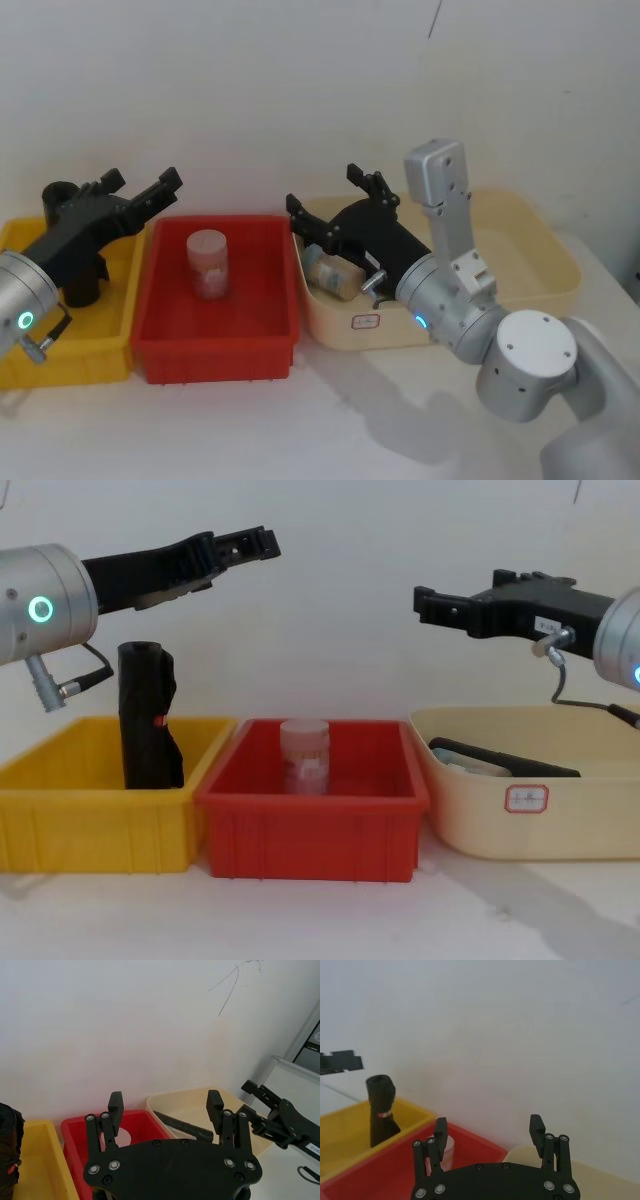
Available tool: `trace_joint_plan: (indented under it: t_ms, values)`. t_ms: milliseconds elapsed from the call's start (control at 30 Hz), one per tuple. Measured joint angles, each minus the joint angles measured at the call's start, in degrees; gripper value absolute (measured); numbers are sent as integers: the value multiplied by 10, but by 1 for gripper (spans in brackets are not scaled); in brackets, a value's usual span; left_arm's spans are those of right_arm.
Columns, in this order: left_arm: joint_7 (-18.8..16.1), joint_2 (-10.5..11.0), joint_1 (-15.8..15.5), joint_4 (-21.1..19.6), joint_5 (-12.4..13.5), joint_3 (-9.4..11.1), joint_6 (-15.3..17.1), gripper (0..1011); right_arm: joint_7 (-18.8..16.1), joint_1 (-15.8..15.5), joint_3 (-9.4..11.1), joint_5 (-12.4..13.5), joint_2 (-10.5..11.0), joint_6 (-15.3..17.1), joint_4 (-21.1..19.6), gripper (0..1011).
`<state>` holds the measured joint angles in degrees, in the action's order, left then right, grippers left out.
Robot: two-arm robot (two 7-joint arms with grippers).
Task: Pick up the garbage bag with the one hand and transfer it to the other hand.
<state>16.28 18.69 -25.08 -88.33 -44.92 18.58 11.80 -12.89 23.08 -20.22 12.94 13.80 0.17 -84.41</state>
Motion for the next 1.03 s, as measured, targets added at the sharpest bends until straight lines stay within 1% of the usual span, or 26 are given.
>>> trace_joint_plan:
  t_ms: [400, 1033]
  values:
    - [0, 0, 0, 0, 0, 0, 0, 1001, 1, -14, -12, -12, -9, -11, -21, 1001]
    - [0, 0, 0, 0, 0, 0, 0, 1001, 1, -21, -17, -19, -13, -17, -30, 1000]
